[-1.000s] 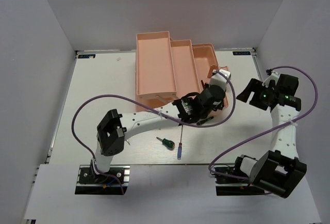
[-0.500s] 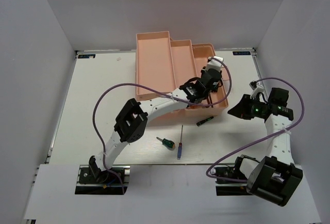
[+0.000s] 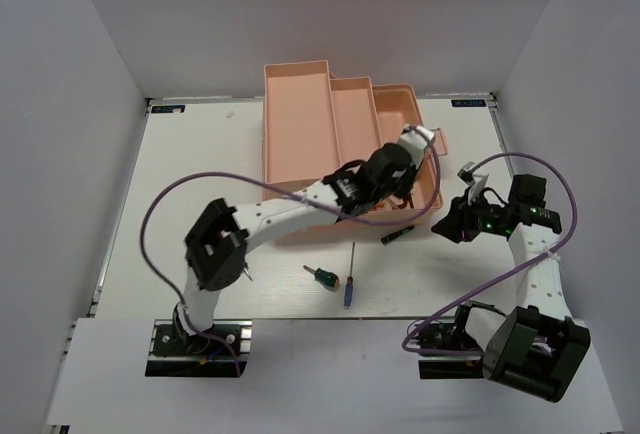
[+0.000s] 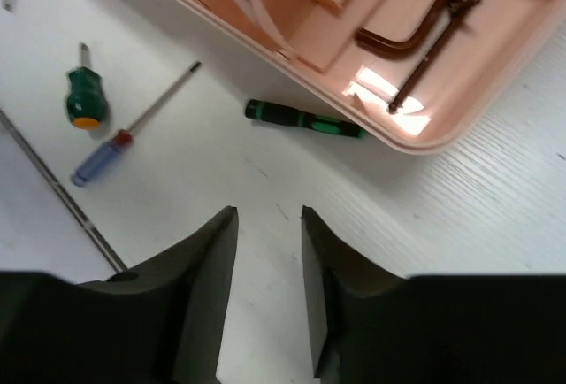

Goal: Sort the tools into containers

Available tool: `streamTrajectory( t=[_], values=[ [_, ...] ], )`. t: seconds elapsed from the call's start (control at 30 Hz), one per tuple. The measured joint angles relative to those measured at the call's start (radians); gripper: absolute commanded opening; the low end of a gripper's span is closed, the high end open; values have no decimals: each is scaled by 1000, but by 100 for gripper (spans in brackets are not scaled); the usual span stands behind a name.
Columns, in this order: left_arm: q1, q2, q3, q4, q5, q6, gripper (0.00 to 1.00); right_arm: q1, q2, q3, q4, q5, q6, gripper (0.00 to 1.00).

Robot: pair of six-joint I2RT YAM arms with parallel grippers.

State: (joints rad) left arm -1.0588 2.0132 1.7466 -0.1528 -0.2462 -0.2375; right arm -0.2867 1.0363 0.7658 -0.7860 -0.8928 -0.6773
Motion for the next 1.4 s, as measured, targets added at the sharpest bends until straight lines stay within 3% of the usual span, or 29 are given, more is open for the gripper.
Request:
streamTrajectory(
  t=[0.13,0.17,0.2,0.27,0.3,0.33,0.5,0.83,1.4],
  values=[
    [-58,-237,-285,-29,127,90,30,-1,11,41,8,126,68,15],
    [-74,-277,-337,-45,153,111,37,-2,11,52,14,164,94,13],
    [-91,-301,-375,-62,177,127,50,-3,10,60,26,205,122,13],
    [-118,-311,-423,-87,208,156,60,-8,6,64,44,274,172,13],
    [-127,-307,-448,-93,218,164,64,-10,4,64,49,303,189,19],
    [-131,-300,-470,-102,228,172,66,-14,4,64,52,329,211,38],
    [-135,-225,-546,-77,219,201,68,-31,6,64,63,420,295,48],
    [-141,-104,-594,76,67,196,73,-63,40,64,64,402,356,50],
    [-134,6,-524,204,43,172,68,-73,43,64,83,339,387,50]
  ],
)
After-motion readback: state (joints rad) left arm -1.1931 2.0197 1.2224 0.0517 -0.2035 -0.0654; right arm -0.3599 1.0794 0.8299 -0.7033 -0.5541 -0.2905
